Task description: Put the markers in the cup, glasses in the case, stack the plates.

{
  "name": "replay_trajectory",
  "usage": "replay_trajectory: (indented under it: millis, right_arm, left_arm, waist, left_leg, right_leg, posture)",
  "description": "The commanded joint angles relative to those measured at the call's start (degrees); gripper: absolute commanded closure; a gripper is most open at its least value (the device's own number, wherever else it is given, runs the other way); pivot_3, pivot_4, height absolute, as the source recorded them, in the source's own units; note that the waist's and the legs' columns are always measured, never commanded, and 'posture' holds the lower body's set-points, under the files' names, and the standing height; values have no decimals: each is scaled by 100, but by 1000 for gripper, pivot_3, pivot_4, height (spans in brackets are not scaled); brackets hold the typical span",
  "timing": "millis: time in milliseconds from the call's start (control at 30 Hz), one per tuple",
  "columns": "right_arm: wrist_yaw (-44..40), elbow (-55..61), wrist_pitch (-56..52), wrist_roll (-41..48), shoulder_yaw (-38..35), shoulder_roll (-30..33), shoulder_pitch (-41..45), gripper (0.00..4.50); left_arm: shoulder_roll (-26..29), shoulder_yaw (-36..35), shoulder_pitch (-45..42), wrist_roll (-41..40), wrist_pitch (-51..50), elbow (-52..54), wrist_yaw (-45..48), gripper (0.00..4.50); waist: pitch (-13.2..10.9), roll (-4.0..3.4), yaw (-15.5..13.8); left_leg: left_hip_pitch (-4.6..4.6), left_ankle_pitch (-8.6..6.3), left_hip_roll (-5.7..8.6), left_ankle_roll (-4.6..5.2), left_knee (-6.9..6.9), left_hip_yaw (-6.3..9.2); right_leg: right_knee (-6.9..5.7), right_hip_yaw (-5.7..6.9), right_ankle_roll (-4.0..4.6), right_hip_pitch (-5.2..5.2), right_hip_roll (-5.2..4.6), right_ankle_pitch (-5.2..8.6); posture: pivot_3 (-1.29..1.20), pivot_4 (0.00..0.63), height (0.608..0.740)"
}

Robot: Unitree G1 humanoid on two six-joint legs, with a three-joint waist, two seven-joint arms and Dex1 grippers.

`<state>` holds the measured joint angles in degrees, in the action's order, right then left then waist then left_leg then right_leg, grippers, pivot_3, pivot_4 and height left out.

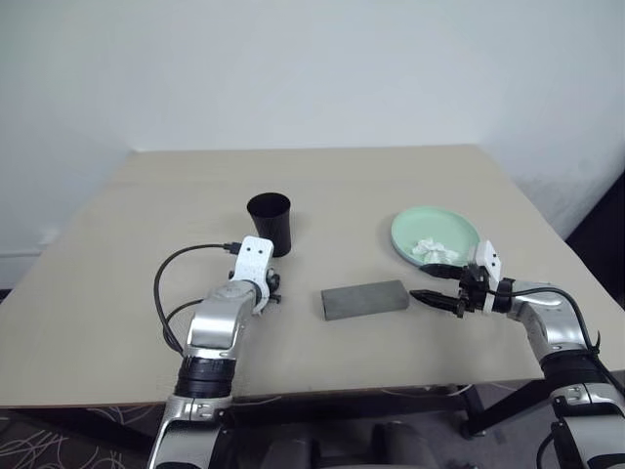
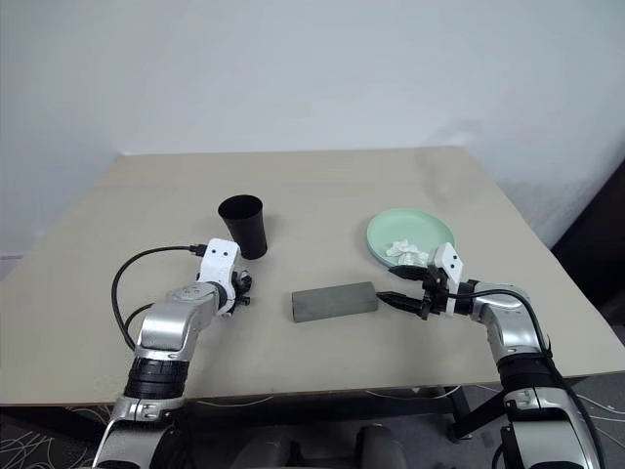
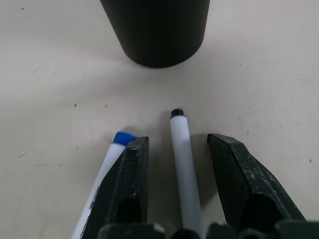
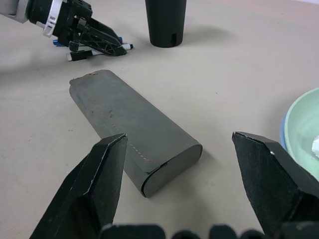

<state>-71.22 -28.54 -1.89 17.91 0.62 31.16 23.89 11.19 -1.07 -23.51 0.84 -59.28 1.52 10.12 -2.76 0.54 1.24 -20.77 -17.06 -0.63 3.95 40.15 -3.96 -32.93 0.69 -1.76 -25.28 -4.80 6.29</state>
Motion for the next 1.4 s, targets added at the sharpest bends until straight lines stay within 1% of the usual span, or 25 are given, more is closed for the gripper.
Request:
replay_trajectory:
  millis: [33,67,133,167,333,433,533,600,733,867,933,967,1067,1200,1267,1400]
  right_arm:
    - [46,215,74,54,-161,61,47,828]
    - [52,218,74,55,-162,63,45,828]
    - [64,221,74,55,-161,66,42,828]
    - [69,216,77,52,-159,65,44,828]
    - [80,190,80,43,-150,64,59,828]
    - [84,163,88,36,-141,64,77,828]
    - [87,136,98,27,-134,61,93,828]
    - [89,112,107,17,-127,57,112,828]
    - [103,98,111,13,-127,49,137,828]
    - [111,135,102,26,-131,45,107,828]
    - [120,153,98,28,-130,40,94,828]
    - [128,158,91,26,-126,35,99,828]
    - [140,169,69,22,-115,23,126,828]
    - [158,213,16,21,-95,4,181,828]
    - [165,240,-5,24,-89,-1,192,828]
    - [180,322,-56,38,-91,3,167,828]
  left_arm:
    - [-60,13,-123,-129,1,-49,34,3188]
    - [-73,15,-108,-158,-16,-26,50,3456]
    - [-82,25,-87,-191,-35,13,49,4197]
    - [-81,26,-82,-199,-33,24,45,4457]
    - [-36,33,-105,-246,-38,54,86,4457]
    - [124,237,-123,-265,177,177,317,4457]
    - [394,731,-177,-283,982,612,894,4457]
    - [445,833,-245,-417,1327,848,1199,4457]
    - [459,779,-439,-695,2072,963,1656,4457]
    - [432,529,-665,-778,3186,659,1715,4457]
    - [478,406,-829,-617,4011,340,1553,4457]
    - [532,320,-1011,-332,4651,-44,1160,4457]
    - [476,-64,-1463,-47,5938,-1090,244,4457]
    - [531,-129,-1934,329,7180,-2452,-327,4457]
    - [546,-135,-2152,439,7619,-3085,-509,4457]
    - [438,-174,-2561,297,8252,-4382,-444,4457]
  waist:
    - [0,0,-1]
    - [0,0,-1]
    - [0,0,1]
    - [0,-1,1]
    - [1,-1,0]
    - [1,-1,1]
    - [0,0,-1]
    - [0,0,0]
    - [0,0,3]
    - [0,0,4]
    - [0,0,3]
    - [0,0,2]
    - [0,0,-6]
    - [0,0,-18]
    - [0,0,-23]
    - [1,1,-22]
  left_leg:
    - [0,0,0,0,0,1]
    - [0,0,0,0,0,1]
    - [0,0,0,0,0,0]
    - [1,0,0,0,0,0]
    - [1,0,0,0,0,0]
    - [1,0,0,0,0,0]
    - [-4,0,0,0,-1,1]
    - [-7,-1,0,0,-1,0]
    - [-9,-3,1,-1,-3,-2]
    - [-7,-2,-1,-1,-6,-2]
    - [-7,-2,-1,-1,-6,-3]
    - [-7,-1,-1,0,-6,-3]
    - [-3,0,0,0,-5,-1]
    - [-4,-1,3,1,-6,-1]
    - [-6,-2,5,2,-6,-2]
    - [-9,-3,5,3,-6,-3]
  right_leg:
    - [0,0,0,0,0,0]
    - [0,0,0,1,0,0]
    - [0,0,0,1,-1,0]
    - [0,0,0,1,0,0]
    - [0,0,0,1,-1,0]
    - [0,0,0,1,-1,0]
    - [0,0,0,-3,0,0]
    - [3,1,0,-6,-1,0]
    - [7,0,0,-8,-3,0]
    - [6,0,1,-9,2,1]
    - [7,0,1,-7,2,1]
    - [8,0,1,-7,2,1]
    - [10,0,1,-1,2,0]
    - [14,2,-2,4,0,-2]
    - [17,3,-9,5,-1,-7]
    - [21,6,-10,4,-1,-8]
  posture:
    - [0,0,740]
    - [0,0,740]
    - [0,0,740]
    - [0,0,740]
    - [0,0,740]
    - [0,0,740]
    - [0,0,740]
    - [0,0,740]
    - [0,0,740]
    - [0,0,740]
    - [0,0,740]
    - [0,0,740]
    - [0,0,740]
    - [0,0,740]
    - [0,0,740]
    - [0,0,740]
